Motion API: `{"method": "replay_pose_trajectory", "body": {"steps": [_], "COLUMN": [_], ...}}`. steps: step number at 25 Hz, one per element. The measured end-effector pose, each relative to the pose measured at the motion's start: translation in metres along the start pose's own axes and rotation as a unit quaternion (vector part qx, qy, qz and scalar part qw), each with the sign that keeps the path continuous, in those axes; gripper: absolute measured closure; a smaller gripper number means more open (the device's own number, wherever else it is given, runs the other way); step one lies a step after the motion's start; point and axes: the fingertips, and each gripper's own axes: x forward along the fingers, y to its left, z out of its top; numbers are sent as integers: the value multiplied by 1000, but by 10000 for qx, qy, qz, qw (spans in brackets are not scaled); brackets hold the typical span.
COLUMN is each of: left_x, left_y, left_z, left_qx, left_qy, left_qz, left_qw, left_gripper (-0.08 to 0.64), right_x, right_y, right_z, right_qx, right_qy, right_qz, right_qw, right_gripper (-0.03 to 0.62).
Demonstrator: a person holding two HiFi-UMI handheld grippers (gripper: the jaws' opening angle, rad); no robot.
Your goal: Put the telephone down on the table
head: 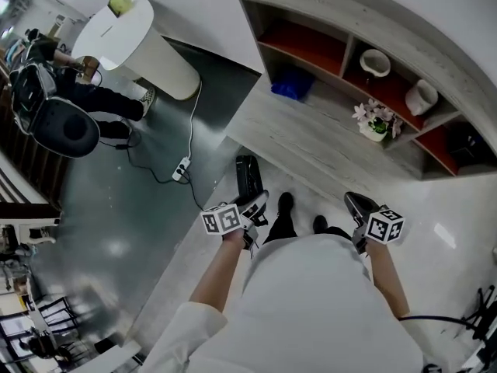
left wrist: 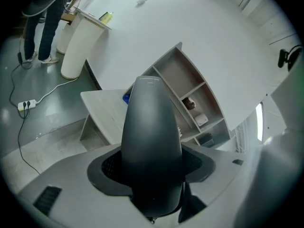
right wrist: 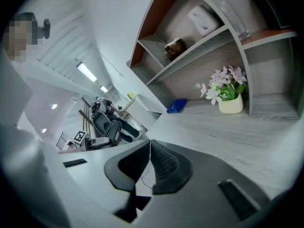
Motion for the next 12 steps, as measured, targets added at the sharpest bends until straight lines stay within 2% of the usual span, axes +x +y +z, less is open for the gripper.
{"method": "replay_pose_trajectory", "body": {"steps": [7, 12], "left_x": [38, 68], "left_y": [27, 42], "left_z": [36, 56], "left_qx": [475, 683], "left_qy": [621, 895], "left_qz": [-108, -152], "left_qw": [9969, 9935], "left_gripper": [259, 259], "right_x": [17, 27], "right_y": [7, 5], "right_z": [6, 7], "right_qx": [112, 194], "right_qy": [-179, -212], "right_qz": [-282, -497], "right_qw": [9994, 9983], "right_gripper": [572, 572]}}
